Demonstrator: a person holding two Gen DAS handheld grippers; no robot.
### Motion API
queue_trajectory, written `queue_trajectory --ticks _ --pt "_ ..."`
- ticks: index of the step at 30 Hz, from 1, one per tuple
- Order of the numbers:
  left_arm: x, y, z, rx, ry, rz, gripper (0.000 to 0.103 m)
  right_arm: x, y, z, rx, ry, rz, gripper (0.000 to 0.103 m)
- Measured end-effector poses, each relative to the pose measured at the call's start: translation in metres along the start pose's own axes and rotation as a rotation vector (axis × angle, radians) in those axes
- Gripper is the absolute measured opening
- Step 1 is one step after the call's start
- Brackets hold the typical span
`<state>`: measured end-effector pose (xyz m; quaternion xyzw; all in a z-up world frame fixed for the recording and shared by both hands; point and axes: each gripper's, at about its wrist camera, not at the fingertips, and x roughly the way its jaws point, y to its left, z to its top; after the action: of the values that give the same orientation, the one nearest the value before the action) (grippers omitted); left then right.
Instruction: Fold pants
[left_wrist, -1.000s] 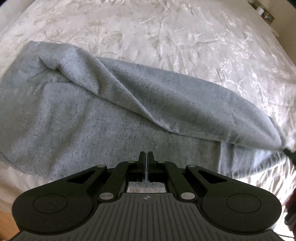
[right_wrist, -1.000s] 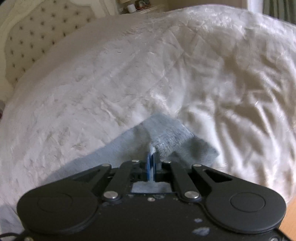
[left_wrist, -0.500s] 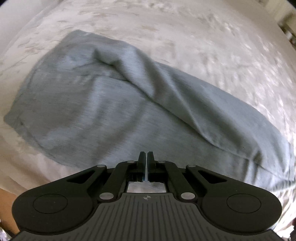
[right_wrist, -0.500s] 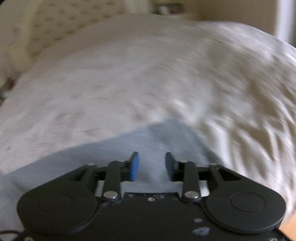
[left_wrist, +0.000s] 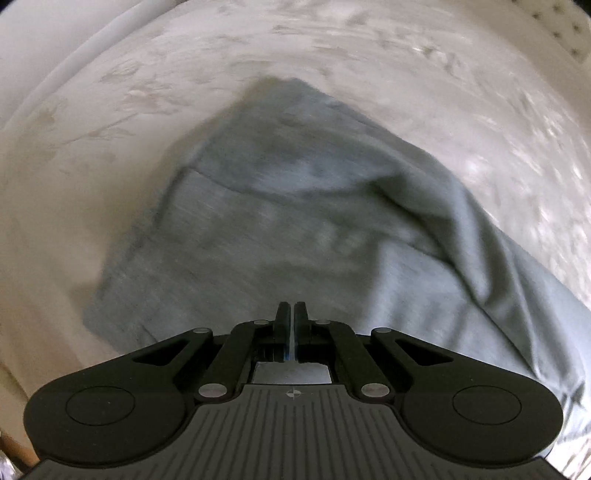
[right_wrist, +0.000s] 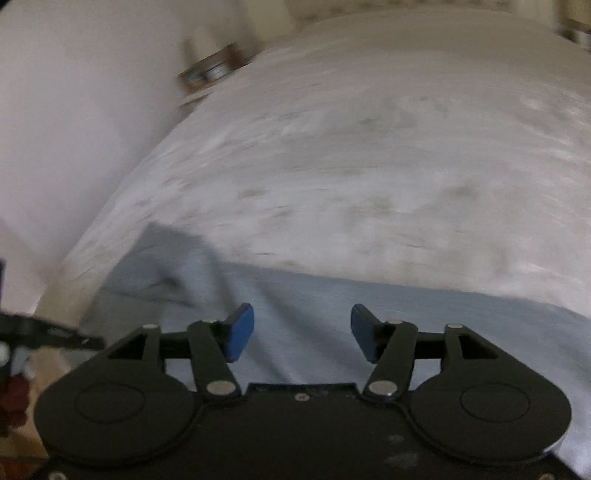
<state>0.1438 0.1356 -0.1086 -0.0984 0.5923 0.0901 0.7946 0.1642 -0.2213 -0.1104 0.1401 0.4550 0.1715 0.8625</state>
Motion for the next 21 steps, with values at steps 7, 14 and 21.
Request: queue_trajectory --ticks 7,14,21 --pt "0.035 0.049 0.05 0.011 0.017 0.006 0.002 0.085 0.079 0.042 -0.067 0.051 0.073 0.066" --pt "0.069 0.069 0.07 0.009 0.073 -0.031 0.002 0.156 0.12 0.09 -0.118 0.132 0.101 0.078" --pt "0.094 0.078 0.078 -0.018 0.108 -0.078 0.001 0.216 0.122 0.11 -0.14 0.278 0.146 0.08"
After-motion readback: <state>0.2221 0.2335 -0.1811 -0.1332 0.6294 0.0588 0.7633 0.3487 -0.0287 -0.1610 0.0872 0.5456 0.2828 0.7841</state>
